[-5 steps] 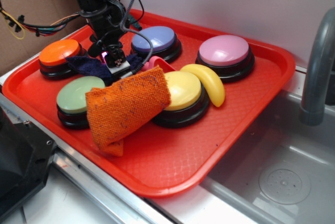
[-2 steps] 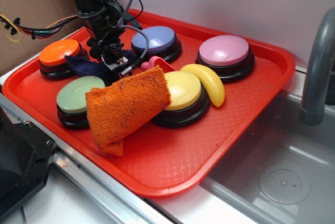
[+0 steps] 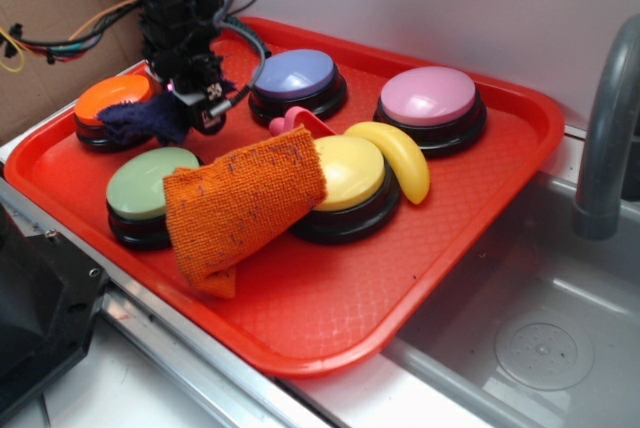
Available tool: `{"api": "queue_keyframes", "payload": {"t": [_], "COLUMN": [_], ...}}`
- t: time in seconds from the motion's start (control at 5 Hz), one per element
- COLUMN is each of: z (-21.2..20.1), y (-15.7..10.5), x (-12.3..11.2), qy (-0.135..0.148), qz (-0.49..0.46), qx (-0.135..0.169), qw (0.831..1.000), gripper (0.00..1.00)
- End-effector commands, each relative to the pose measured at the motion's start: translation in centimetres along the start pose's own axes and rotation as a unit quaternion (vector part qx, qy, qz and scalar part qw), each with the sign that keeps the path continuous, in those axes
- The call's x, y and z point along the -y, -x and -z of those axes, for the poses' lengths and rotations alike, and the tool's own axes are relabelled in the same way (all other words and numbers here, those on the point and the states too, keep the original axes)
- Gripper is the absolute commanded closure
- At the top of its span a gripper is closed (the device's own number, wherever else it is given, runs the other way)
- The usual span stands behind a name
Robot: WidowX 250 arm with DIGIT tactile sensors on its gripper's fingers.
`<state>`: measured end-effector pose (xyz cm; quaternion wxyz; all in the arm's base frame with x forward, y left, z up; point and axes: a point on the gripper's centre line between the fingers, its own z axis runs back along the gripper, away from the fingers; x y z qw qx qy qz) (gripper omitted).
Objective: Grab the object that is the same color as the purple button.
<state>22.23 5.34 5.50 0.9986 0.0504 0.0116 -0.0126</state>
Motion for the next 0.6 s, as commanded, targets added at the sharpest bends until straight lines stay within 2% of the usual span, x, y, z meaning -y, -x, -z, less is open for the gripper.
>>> {"api": "queue_keyframes", "payload": {"t": [0.0, 0.2, 0.4], "z": [-8.5, -11.8, -12.7], "y": [-0.8, 0.3, 1.1], "x": [-1.9, -2.5, -3.0], "qy": [0.02, 0.021, 0.036], "qz": [-0.074, -0.116, -0.163], "qx": [0.02, 0.046, 0.04], "qw": [0.997, 0.992, 0.985], "gripper": [1.0, 1.0, 1.0]}}
